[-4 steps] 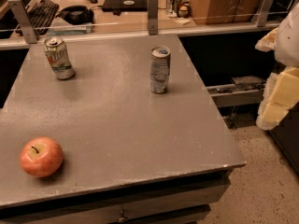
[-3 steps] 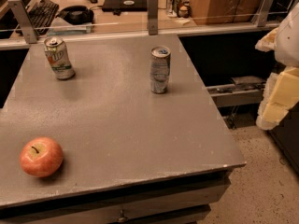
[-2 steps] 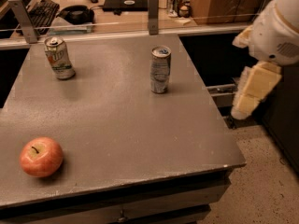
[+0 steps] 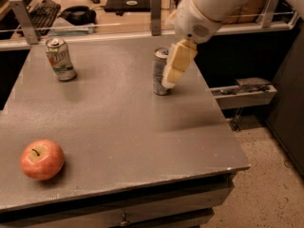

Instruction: Knock 7up can over

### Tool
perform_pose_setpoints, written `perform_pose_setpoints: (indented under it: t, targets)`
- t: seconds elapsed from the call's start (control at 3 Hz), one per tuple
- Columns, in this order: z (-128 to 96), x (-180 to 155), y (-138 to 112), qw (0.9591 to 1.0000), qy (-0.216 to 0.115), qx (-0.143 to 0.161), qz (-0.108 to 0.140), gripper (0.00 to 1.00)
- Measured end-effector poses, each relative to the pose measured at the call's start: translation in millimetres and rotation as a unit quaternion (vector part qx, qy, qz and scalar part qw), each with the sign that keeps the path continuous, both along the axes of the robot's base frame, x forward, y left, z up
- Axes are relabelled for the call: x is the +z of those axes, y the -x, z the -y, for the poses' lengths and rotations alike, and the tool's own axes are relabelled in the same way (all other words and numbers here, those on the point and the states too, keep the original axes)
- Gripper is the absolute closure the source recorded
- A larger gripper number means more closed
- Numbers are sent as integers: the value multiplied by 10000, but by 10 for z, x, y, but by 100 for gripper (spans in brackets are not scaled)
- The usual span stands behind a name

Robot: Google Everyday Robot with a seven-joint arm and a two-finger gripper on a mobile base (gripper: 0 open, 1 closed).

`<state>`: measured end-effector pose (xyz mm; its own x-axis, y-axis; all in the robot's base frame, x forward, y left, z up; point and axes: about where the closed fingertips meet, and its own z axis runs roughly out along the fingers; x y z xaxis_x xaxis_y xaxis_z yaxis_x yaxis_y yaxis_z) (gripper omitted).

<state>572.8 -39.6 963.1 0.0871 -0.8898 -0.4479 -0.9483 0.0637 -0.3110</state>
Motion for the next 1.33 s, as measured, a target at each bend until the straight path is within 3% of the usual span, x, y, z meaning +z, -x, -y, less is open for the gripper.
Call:
perform_pose_setpoints:
  t: [0.33,0.67,1.0,1.33]
  targets:
    - [-627,-32,-313,9985,-386,385,90,0]
    - [-1181,-155,-501,9951,-835,538,-25,0]
    - [-1865,-242,-611,9878,-1437,596,-103,0]
    - [-2287,-272,-657,9816,-1800,611,-203,0]
